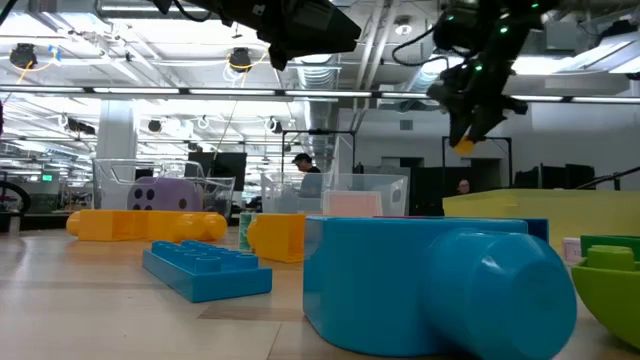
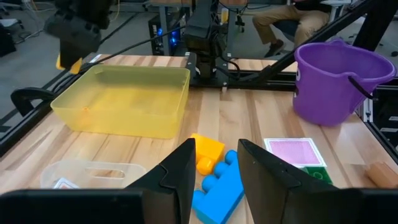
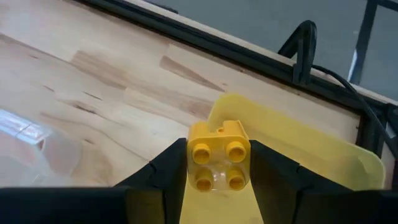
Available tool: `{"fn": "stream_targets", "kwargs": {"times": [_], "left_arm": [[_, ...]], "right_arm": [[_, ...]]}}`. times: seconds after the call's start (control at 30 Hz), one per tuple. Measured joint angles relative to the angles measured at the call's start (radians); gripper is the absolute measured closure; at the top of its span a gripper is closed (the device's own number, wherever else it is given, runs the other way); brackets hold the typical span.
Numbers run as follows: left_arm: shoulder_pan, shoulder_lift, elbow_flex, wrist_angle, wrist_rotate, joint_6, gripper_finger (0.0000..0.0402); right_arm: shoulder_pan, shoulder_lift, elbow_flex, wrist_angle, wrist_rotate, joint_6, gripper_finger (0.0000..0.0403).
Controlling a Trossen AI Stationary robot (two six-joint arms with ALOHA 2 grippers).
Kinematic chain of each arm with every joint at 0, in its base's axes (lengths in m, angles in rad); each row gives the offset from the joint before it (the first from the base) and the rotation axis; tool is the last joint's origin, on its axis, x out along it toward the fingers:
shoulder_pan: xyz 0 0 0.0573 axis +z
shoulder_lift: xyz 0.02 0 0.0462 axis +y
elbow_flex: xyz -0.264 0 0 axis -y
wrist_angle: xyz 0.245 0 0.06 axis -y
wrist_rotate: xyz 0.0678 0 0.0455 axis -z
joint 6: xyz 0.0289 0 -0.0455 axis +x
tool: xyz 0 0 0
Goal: Pick & Place Toys
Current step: Put the yellow game piece into the yellow bin
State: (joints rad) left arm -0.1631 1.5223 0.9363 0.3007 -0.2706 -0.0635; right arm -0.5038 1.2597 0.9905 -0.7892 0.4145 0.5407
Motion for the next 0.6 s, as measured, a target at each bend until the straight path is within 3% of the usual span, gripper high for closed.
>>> {"fn": "stream_targets", "kwargs": {"times": [0.6], "left_arm": [[-0.010, 0.000, 0.000, -0.005, 0.004, -0.001, 0.0289]], "right_arm": [[-0.152, 0.268, 0.066, -0.040, -0.032, -0.112, 0.0253]]}}
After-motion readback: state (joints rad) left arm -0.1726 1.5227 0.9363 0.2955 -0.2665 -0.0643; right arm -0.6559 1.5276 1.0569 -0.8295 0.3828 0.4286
